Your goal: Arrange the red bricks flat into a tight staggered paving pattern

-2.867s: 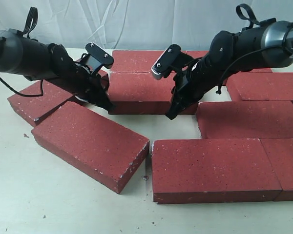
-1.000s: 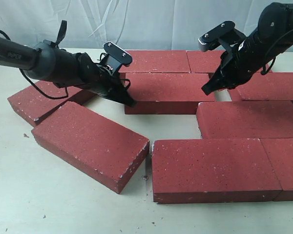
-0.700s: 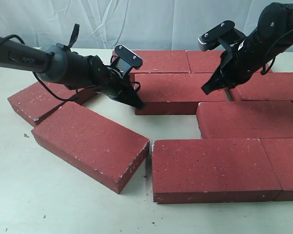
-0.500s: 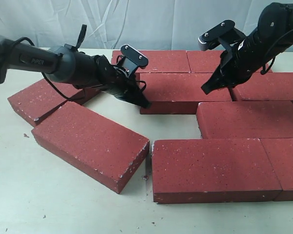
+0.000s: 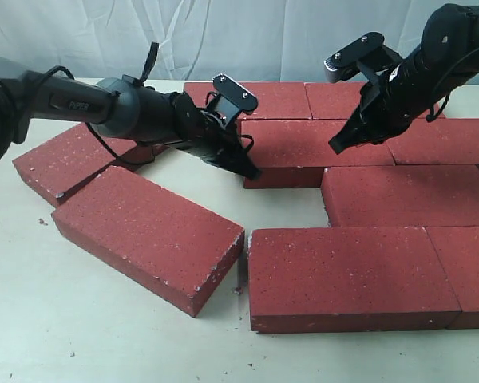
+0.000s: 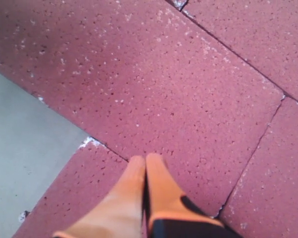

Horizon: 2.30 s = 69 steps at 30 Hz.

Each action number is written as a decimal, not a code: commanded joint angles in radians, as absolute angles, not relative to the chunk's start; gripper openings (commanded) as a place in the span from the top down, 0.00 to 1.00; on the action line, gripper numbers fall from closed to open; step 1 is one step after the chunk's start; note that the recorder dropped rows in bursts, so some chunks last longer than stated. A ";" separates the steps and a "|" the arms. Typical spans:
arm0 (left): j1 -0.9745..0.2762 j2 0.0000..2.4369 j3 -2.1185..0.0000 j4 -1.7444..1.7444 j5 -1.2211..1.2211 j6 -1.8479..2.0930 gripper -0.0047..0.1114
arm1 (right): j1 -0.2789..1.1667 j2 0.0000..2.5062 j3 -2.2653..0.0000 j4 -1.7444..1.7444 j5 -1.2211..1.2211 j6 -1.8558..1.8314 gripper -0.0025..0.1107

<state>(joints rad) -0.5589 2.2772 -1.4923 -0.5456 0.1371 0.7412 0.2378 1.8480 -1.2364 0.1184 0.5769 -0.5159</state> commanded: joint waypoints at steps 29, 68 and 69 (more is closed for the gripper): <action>-0.382 1.932 -1.485 -0.340 0.638 0.664 0.96 | 0.234 1.840 -1.241 0.256 0.544 -0.553 0.99; -0.099 1.671 -1.066 -0.306 0.585 0.691 0.96 | 0.920 1.841 -1.285 0.498 0.894 -1.084 0.99; -0.099 1.671 -1.066 -0.306 0.574 0.691 0.96 | 0.932 1.841 -1.285 0.498 0.883 -1.084 0.99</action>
